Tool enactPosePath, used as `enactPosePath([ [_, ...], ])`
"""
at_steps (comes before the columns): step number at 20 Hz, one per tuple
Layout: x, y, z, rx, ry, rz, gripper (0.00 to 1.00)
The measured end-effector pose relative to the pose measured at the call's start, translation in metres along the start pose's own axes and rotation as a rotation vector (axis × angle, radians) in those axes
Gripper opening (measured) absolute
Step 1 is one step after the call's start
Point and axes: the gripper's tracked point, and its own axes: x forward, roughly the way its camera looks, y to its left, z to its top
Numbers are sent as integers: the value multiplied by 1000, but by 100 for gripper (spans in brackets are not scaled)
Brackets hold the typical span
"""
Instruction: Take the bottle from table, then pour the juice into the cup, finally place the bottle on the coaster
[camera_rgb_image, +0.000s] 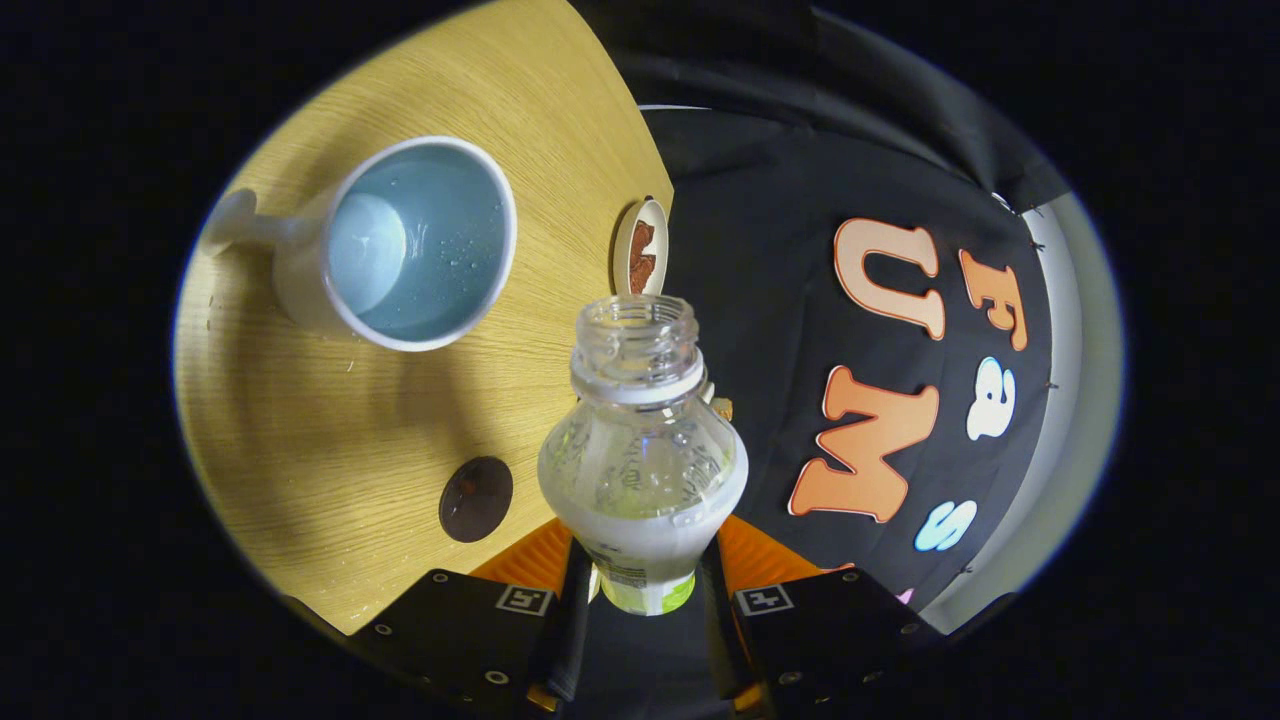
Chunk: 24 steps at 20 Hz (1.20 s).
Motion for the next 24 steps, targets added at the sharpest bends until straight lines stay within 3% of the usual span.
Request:
enactPosePath([
  [24, 11, -9, 5, -164, -40, -8, 52],
])
